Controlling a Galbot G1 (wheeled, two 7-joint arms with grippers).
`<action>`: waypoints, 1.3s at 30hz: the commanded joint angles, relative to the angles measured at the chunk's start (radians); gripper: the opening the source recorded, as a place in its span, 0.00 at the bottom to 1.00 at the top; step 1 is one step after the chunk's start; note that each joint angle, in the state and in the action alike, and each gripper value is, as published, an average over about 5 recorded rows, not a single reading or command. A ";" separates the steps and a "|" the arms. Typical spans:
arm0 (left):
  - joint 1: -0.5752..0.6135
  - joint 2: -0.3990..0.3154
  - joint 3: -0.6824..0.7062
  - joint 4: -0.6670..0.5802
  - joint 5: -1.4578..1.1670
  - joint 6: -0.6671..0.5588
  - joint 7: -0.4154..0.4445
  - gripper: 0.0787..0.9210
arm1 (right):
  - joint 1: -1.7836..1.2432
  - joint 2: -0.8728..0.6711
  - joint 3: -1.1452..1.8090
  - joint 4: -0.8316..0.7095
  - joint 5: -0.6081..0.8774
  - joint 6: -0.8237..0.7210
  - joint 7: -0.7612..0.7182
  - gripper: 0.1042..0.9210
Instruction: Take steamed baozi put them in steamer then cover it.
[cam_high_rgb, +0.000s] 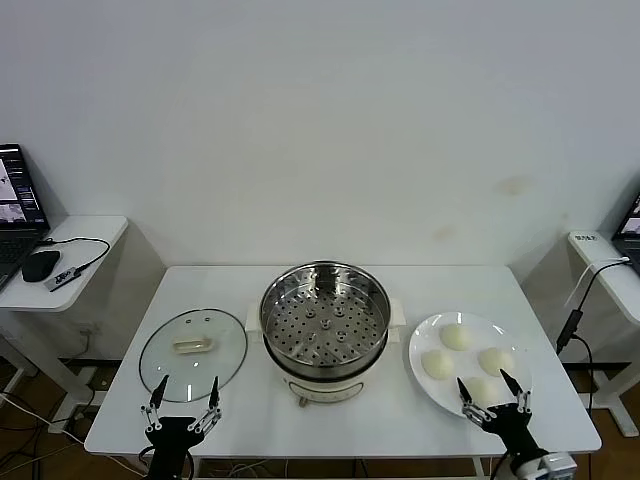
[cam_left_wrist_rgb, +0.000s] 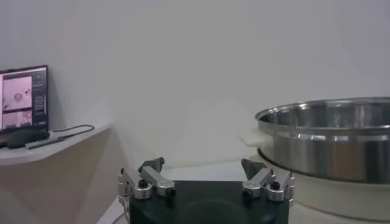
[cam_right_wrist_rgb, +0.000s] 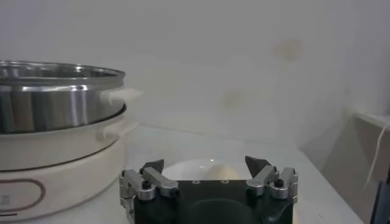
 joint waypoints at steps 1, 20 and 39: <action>0.000 0.006 0.001 0.003 0.001 0.020 0.003 0.88 | 0.032 -0.136 0.041 -0.007 -0.160 -0.097 -0.068 0.88; 0.007 0.004 -0.005 0.003 0.023 0.021 0.008 0.88 | 0.422 -0.796 -0.159 -0.261 -0.456 -0.165 -0.449 0.88; 0.006 0.007 -0.003 -0.004 0.045 0.026 0.014 0.88 | 1.139 -0.970 -0.927 -0.505 -0.448 -0.106 -0.769 0.88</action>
